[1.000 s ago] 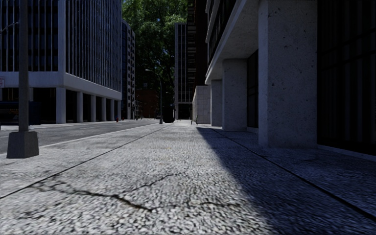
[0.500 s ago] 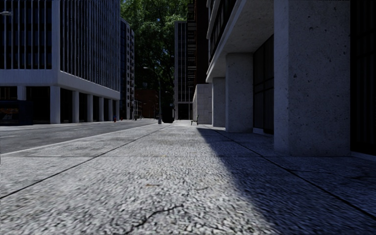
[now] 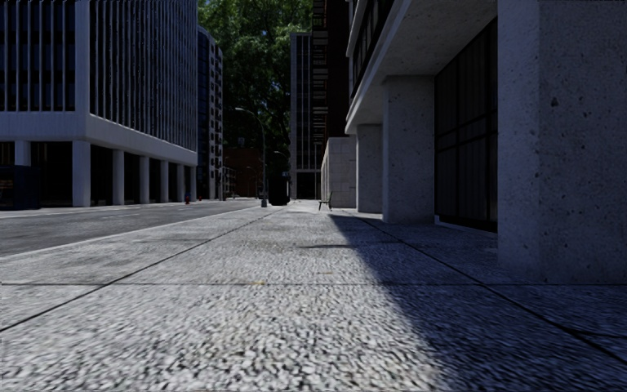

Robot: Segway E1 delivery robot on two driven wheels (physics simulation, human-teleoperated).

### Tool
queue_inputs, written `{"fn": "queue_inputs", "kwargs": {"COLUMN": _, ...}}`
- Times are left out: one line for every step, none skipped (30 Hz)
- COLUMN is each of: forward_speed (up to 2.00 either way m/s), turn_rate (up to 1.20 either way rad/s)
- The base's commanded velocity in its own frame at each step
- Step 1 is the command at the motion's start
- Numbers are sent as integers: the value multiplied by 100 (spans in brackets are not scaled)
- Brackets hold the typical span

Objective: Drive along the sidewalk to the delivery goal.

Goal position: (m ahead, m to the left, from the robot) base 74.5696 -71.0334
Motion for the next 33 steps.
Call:
{"fn": "queue_inputs", "kwargs": {"forward_speed": 200, "turn_rate": 0}}
{"fn": "queue_inputs", "kwargs": {"forward_speed": 200, "turn_rate": 0}}
{"fn": "queue_inputs", "kwargs": {"forward_speed": 200, "turn_rate": 0}}
{"fn": "queue_inputs", "kwargs": {"forward_speed": 200, "turn_rate": 0}}
{"fn": "queue_inputs", "kwargs": {"forward_speed": 200, "turn_rate": 0}}
{"fn": "queue_inputs", "kwargs": {"forward_speed": 200, "turn_rate": 0}}
{"fn": "queue_inputs", "kwargs": {"forward_speed": 200, "turn_rate": 0}}
{"fn": "queue_inputs", "kwargs": {"forward_speed": 200, "turn_rate": 0}}
{"fn": "queue_inputs", "kwargs": {"forward_speed": 200, "turn_rate": 0}}
{"fn": "queue_inputs", "kwargs": {"forward_speed": 200, "turn_rate": 0}}
{"fn": "queue_inputs", "kwargs": {"forward_speed": 200, "turn_rate": 0}}
{"fn": "queue_inputs", "kwargs": {"forward_speed": 200, "turn_rate": 0}}
{"fn": "queue_inputs", "kwargs": {"forward_speed": 200, "turn_rate": 0}}
{"fn": "queue_inputs", "kwargs": {"forward_speed": 200, "turn_rate": 0}}
{"fn": "queue_inputs", "kwargs": {"forward_speed": 200, "turn_rate": 0}}
{"fn": "queue_inputs", "kwargs": {"forward_speed": 200, "turn_rate": 0}}
{"fn": "queue_inputs", "kwargs": {"forward_speed": 200, "turn_rate": 0}}
{"fn": "queue_inputs", "kwargs": {"forward_speed": 200, "turn_rate": 0}}
{"fn": "queue_inputs", "kwargs": {"forward_speed": 200, "turn_rate": 0}}
{"fn": "queue_inputs", "kwargs": {"forward_speed": 200, "turn_rate": 0}}
{"fn": "queue_inputs", "kwargs": {"forward_speed": 200, "turn_rate": 0}}
{"fn": "queue_inputs", "kwargs": {"forward_speed": 200, "turn_rate": 0}}
{"fn": "queue_inputs", "kwargs": {"forward_speed": 200, "turn_rate": 0}}
{"fn": "queue_inputs", "kwargs": {"forward_speed": 200, "turn_rate": 0}}
{"fn": "queue_inputs", "kwargs": {"forward_speed": 200, "turn_rate": 0}}
{"fn": "queue_inputs", "kwargs": {"forward_speed": 200, "turn_rate": 0}}
{"fn": "queue_inputs", "kwargs": {"forward_speed": 200, "turn_rate": 0}}
{"fn": "queue_inputs", "kwargs": {"forward_speed": 200, "turn_rate": 0}}
{"fn": "queue_inputs", "kwargs": {"forward_speed": 200, "turn_rate": 0}}
{"fn": "queue_inputs", "kwargs": {"forward_speed": 200, "turn_rate": 0}}
{"fn": "queue_inputs", "kwargs": {"forward_speed": 200, "turn_rate": 0}}
{"fn": "queue_inputs", "kwargs": {"forward_speed": 200, "turn_rate": 0}}
{"fn": "queue_inputs", "kwargs": {"forward_speed": 200, "turn_rate": 0}}
